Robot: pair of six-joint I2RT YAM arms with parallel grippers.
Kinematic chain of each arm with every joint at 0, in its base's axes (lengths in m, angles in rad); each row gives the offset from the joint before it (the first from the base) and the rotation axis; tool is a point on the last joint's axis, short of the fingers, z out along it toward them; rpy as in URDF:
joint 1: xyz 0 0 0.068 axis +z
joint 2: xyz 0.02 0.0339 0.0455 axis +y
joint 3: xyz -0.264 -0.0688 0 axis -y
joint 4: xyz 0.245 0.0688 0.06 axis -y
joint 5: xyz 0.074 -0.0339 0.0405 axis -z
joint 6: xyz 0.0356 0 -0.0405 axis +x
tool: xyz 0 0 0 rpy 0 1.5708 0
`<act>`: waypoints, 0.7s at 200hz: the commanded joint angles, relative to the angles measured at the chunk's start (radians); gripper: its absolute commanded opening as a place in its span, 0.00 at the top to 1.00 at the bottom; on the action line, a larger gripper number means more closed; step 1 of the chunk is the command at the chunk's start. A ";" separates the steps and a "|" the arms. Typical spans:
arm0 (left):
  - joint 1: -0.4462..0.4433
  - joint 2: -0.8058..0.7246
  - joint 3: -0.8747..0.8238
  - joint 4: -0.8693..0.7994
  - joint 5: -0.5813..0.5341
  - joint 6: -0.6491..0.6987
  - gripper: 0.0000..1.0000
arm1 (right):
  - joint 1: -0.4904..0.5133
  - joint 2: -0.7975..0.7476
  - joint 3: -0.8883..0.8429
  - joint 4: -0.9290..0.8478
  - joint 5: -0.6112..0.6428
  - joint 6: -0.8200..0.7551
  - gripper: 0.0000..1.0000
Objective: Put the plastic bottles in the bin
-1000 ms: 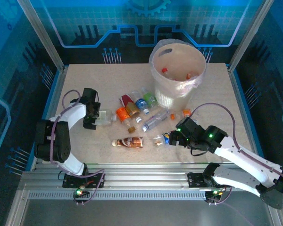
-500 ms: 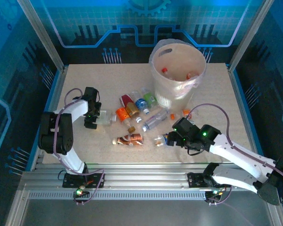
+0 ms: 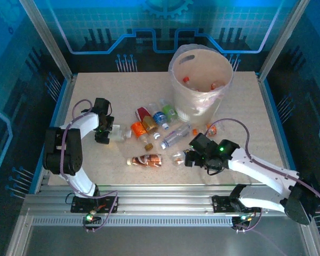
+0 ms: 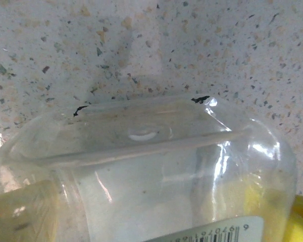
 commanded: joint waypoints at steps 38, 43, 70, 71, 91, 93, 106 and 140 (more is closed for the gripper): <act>0.010 -0.233 0.008 -0.015 0.008 0.114 0.46 | 0.014 0.086 -0.005 0.034 -0.008 -0.007 0.00; 0.011 -0.253 0.010 -0.014 0.009 0.124 0.46 | 0.014 0.089 -0.006 0.035 -0.003 -0.006 0.00; 0.001 -0.350 0.021 -0.007 0.009 0.180 0.46 | 0.005 0.108 -0.006 0.046 0.013 -0.010 0.00; 0.000 -0.353 0.022 -0.005 0.009 0.182 0.46 | 0.005 0.109 -0.006 0.046 0.014 -0.010 0.00; -0.033 -0.405 0.051 0.007 0.004 0.237 0.46 | -0.004 0.122 -0.006 0.060 0.014 -0.013 0.00; -0.037 -0.408 0.055 0.009 0.003 0.244 0.46 | -0.004 0.123 -0.007 0.061 0.014 -0.013 0.00; -0.077 -0.425 0.091 0.021 -0.011 0.289 0.46 | -0.007 0.128 -0.009 0.066 0.015 -0.016 0.00; -0.209 -0.407 0.221 0.101 -0.037 0.418 0.45 | -0.016 0.129 -0.018 0.081 0.021 -0.017 0.00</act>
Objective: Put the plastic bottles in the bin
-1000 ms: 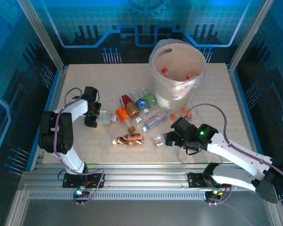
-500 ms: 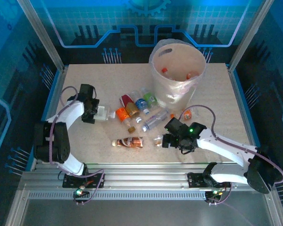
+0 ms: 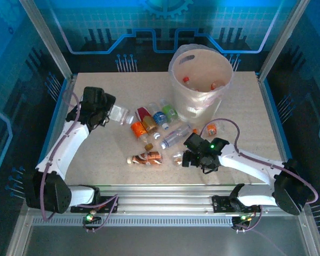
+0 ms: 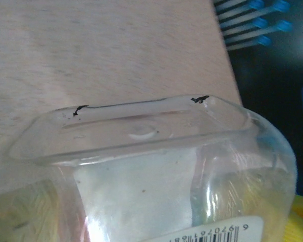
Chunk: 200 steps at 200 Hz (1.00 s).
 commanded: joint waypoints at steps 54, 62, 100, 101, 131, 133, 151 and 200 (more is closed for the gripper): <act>-0.265 0.143 0.317 0.353 0.037 0.364 0.45 | -0.026 0.011 -0.028 0.043 0.024 -0.006 0.00; -0.289 0.170 0.351 0.398 0.041 0.402 0.45 | -0.027 0.015 -0.027 0.043 0.027 -0.006 0.00; -0.368 0.310 0.455 0.662 0.058 0.558 0.45 | -0.031 0.026 -0.032 0.062 0.033 -0.008 0.00; -0.369 0.315 0.457 0.670 0.059 0.561 0.46 | -0.031 0.027 -0.032 0.064 0.033 -0.008 0.00; -0.406 0.464 0.625 0.737 0.071 0.680 0.45 | -0.032 0.040 -0.034 0.081 0.034 -0.009 0.00; -0.409 0.476 0.636 0.737 0.070 0.687 0.45 | -0.031 0.040 -0.033 0.082 0.033 -0.009 0.00; -0.421 0.567 0.735 0.754 0.069 0.738 0.45 | -0.034 0.045 -0.030 0.086 0.034 -0.012 0.00; -0.439 0.750 0.921 0.761 0.055 0.838 0.45 | -0.033 0.049 -0.030 0.092 0.035 -0.013 0.00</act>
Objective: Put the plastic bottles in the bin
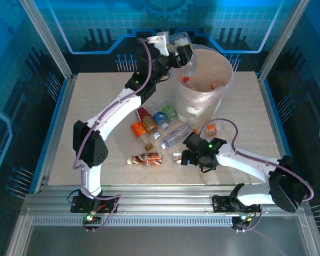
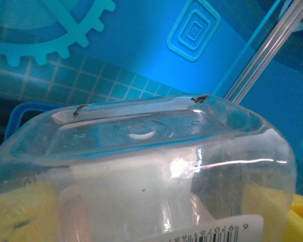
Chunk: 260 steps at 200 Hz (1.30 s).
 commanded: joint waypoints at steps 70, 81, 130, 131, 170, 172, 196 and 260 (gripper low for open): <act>-0.046 0.195 0.199 -0.031 0.005 0.225 0.39 | -0.015 0.031 0.002 0.017 0.013 -0.010 0.00; -0.048 0.206 0.204 -0.043 0.008 0.235 0.38 | -0.015 0.030 0.002 0.018 0.012 -0.010 0.00; -0.054 0.264 0.247 -0.107 0.031 0.277 0.29 | -0.014 0.029 0.002 0.017 0.012 -0.008 0.00; -0.054 0.265 0.247 -0.107 0.030 0.277 0.29 | -0.014 0.028 0.002 0.017 0.011 -0.008 0.00; -0.062 0.311 0.288 -0.151 0.050 0.282 0.15 | -0.013 0.031 0.003 0.016 0.003 -0.009 0.00; -0.063 0.312 0.290 -0.152 0.051 0.281 0.13 | -0.013 0.032 0.003 0.016 0.002 -0.010 0.00; -0.068 0.325 0.316 -0.171 0.052 0.292 0.01 | -0.013 0.031 0.003 0.012 0.001 -0.009 0.00; -0.070 0.294 0.365 -0.188 0.050 0.310 0.01 | -0.014 0.011 0.003 0.006 0.004 -0.008 0.00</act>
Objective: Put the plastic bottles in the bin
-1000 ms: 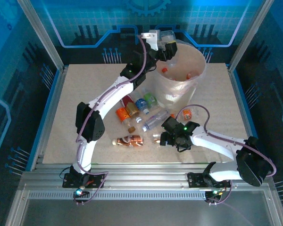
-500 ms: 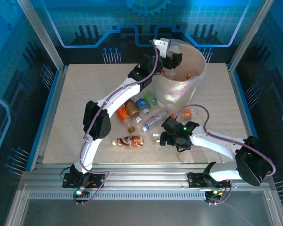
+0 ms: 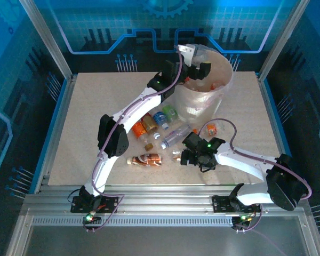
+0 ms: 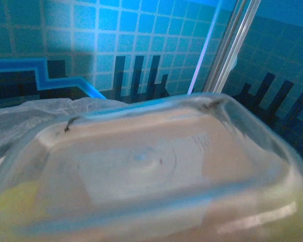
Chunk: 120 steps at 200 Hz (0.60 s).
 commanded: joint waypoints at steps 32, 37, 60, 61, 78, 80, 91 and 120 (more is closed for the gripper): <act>-0.008 -0.047 0.048 0.009 0.003 0.044 0.01 | -0.008 -0.015 0.003 -0.010 0.008 -0.007 0.00; -0.008 -0.051 0.047 0.011 0.004 0.046 0.01 | -0.009 -0.017 0.003 -0.010 0.008 -0.009 0.00; -0.008 -0.054 0.057 0.011 -0.003 0.053 0.01 | -0.008 -0.023 0.002 -0.012 0.012 -0.009 0.00; -0.008 -0.054 0.057 0.009 -0.003 0.054 0.01 | -0.009 -0.024 0.002 -0.012 0.013 -0.009 0.00; -0.007 -0.064 0.060 -0.001 -0.019 0.054 0.01 | -0.008 -0.029 0.002 -0.013 0.015 -0.007 0.00; -0.008 -0.067 0.060 0.000 -0.020 0.055 0.01 | -0.009 -0.029 0.003 -0.014 0.015 -0.007 0.00; -0.009 -0.079 0.060 -0.004 -0.027 0.055 0.01 | -0.009 -0.033 0.003 -0.018 0.016 -0.007 0.00; -0.011 -0.142 0.055 -0.018 -0.033 0.061 0.01 | -0.009 -0.048 0.005 -0.030 0.018 -0.006 0.00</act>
